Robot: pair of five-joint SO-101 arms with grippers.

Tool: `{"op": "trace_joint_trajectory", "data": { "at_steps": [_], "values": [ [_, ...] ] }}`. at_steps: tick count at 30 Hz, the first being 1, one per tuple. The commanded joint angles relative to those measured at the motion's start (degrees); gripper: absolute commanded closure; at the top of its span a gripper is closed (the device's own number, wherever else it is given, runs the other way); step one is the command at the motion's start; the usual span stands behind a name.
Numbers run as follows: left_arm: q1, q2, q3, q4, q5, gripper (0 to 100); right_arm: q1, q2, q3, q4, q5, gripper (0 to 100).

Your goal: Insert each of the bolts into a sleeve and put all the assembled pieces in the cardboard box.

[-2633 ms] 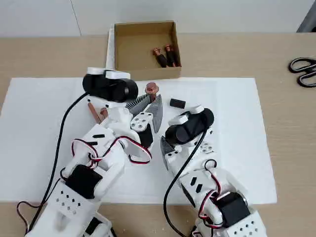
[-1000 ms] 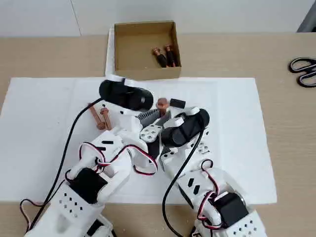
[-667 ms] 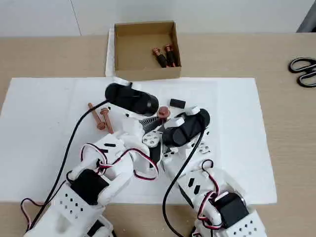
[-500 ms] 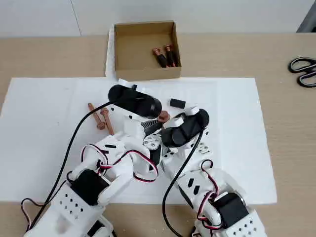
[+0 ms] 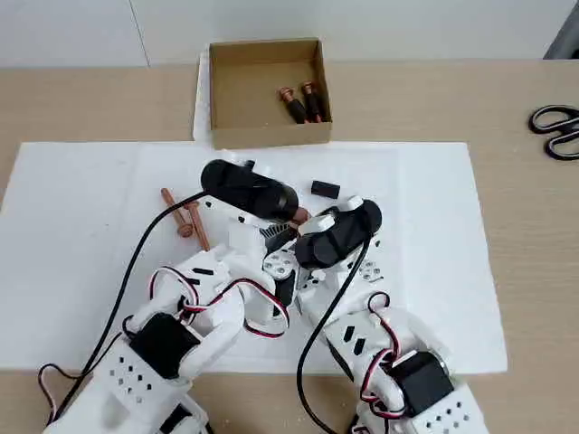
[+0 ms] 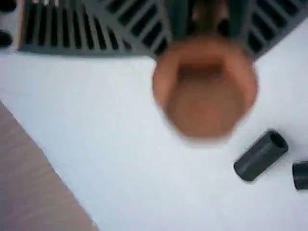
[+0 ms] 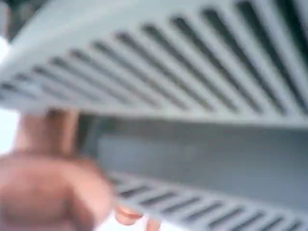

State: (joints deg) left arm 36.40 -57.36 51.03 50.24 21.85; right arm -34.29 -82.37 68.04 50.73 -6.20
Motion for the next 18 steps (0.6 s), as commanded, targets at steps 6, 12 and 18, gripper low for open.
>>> {"op": "trace_joint_trajectory", "data": {
  "at_steps": [6, 12, 18],
  "values": [
    [0.88, -0.97, -3.21, 3.43, 0.0, 78, -0.31, -0.92, -0.97, -1.45, -0.44, 99.5],
    [-1.85, -1.14, -3.82, 4.04, 0.0, 77, -0.13, -0.66, -0.97, -1.45, -0.44, 99.5],
    [-5.45, -1.14, -13.41, 15.82, -0.18, 77, -0.04, -0.57, -0.97, -1.45, -0.44, 99.5]
  ]
}}
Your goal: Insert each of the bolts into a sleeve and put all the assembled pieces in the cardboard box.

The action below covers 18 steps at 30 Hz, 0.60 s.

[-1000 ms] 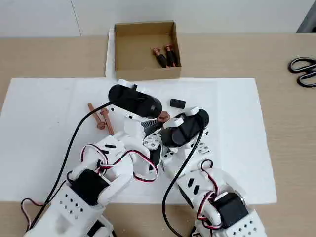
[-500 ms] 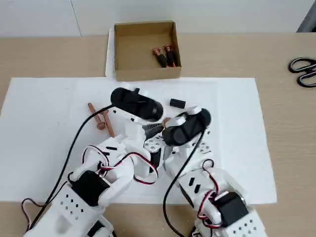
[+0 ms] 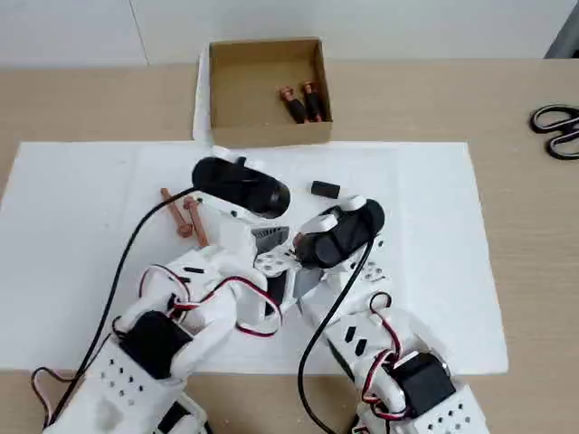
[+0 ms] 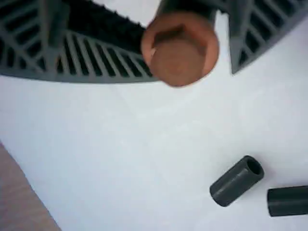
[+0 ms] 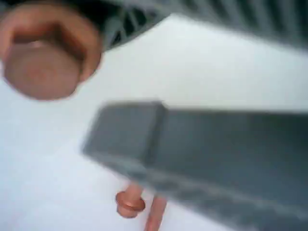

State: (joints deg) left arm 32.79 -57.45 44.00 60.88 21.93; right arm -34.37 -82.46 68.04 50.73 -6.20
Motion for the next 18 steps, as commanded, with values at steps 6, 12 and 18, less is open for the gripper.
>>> {"op": "trace_joint_trajectory", "data": {
  "at_steps": [6, 12, 18],
  "values": [
    [-18.11, -1.05, -14.81, 20.84, -7.47, 77, 5.58, -0.4, -0.97, -0.92, -0.35, 99.5],
    [-37.1, -0.97, -14.81, 22.33, -24.35, 77, 16.13, -0.31, -2.73, 4.0, 2.55, 99.5],
    [-37.89, -0.97, -13.93, 22.24, -24.09, 77, 23.69, 4.79, -15.74, 4.79, 9.67, 99.5]
  ]
}}
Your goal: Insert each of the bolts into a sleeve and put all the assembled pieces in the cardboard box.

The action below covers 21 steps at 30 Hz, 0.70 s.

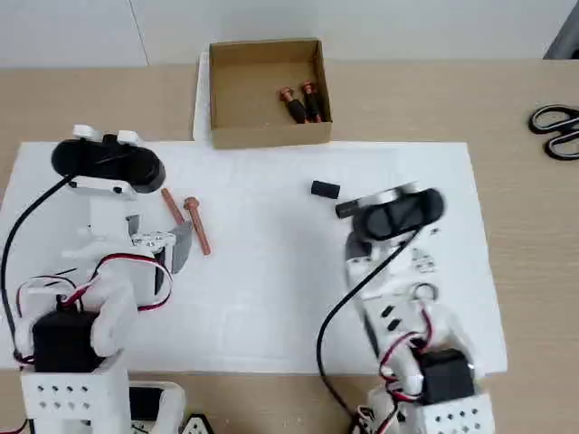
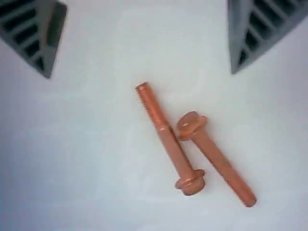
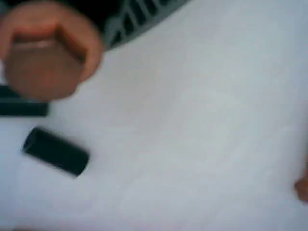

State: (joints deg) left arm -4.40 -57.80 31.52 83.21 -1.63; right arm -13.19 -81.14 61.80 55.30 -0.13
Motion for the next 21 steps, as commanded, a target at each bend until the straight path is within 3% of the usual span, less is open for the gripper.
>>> {"op": "trace_joint_trajectory", "data": {
  "at_steps": [1, 9, 13, 21],
  "values": [
    [-0.79, -0.62, -1.45, -0.09, -0.53, 77, 3.03, 6.64, -12.75, 0.4, 4.48, 99.5],
    [-0.79, -0.62, -1.36, 0.0, -0.53, 77, 1.8, 44.26, -43.25, -5.32, 2.73, 99.4],
    [-0.79, -0.62, -1.36, 0.0, -0.53, 77, -0.04, 63.69, -57.41, -16.57, -1.23, 99.4],
    [-0.79, -0.62, 1.19, -0.26, -0.53, 77, -4.0, 93.49, -74.81, -43.56, -1.23, 99.4]
  ]
}}
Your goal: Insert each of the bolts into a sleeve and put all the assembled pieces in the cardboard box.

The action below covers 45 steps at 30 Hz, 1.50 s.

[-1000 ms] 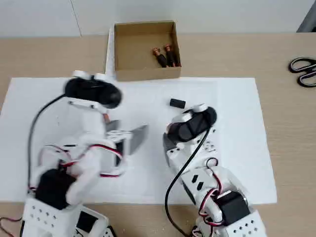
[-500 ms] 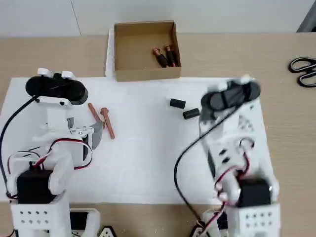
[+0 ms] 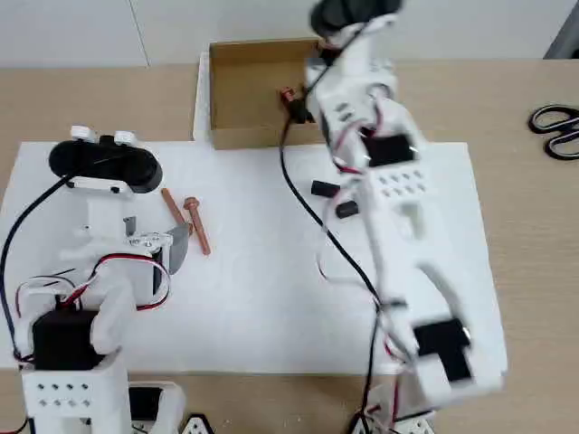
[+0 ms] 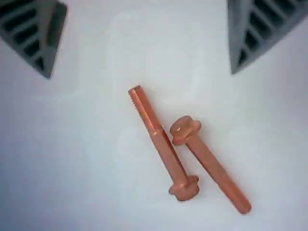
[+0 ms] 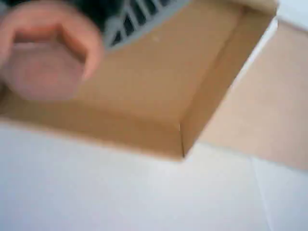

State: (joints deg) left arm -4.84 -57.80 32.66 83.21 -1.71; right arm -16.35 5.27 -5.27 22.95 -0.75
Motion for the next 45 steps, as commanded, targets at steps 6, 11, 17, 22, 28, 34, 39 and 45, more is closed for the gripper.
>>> {"op": "trace_joint_trajectory", "data": {
  "at_steps": [6, 11, 17, 22, 28, 34, 39, 45],
  "values": [
    [-0.44, -0.62, 0.31, -0.26, -0.44, 77, -1.01, 24.92, -17.49, -20.62, -0.53, 99.5],
    [-0.44, -0.62, 0.31, -0.26, -0.44, 77, -1.8, 36.7, -27.52, -20.88, -0.7, 99.5],
    [-0.44, -0.35, 0.4, -0.26, -0.44, 77, -3.12, 47.78, -39.74, -20.44, -0.53, 99.5],
    [-0.35, -0.26, 0.4, -0.26, -0.44, 77, -3.38, 53.93, -44.84, -20.35, -0.53, 99.5],
    [-0.35, -0.35, 1.63, -0.44, -0.44, 77, -3.47, 56.66, -45.45, -20.35, -0.53, 99.1],
    [-0.35, -0.62, 2.15, -1.14, -0.44, 77, -3.56, 56.48, -45.45, -15.34, -0.53, 89.7],
    [-0.35, -0.62, 2.15, -1.14, -0.44, 77, -3.56, 56.4, -45.45, -13.41, -0.53, 75.2],
    [-0.35, -0.62, 1.98, -1.14, -0.44, 77, -3.3, 56.4, -48.7, -12.97, -0.44, 75.7]
  ]
}}
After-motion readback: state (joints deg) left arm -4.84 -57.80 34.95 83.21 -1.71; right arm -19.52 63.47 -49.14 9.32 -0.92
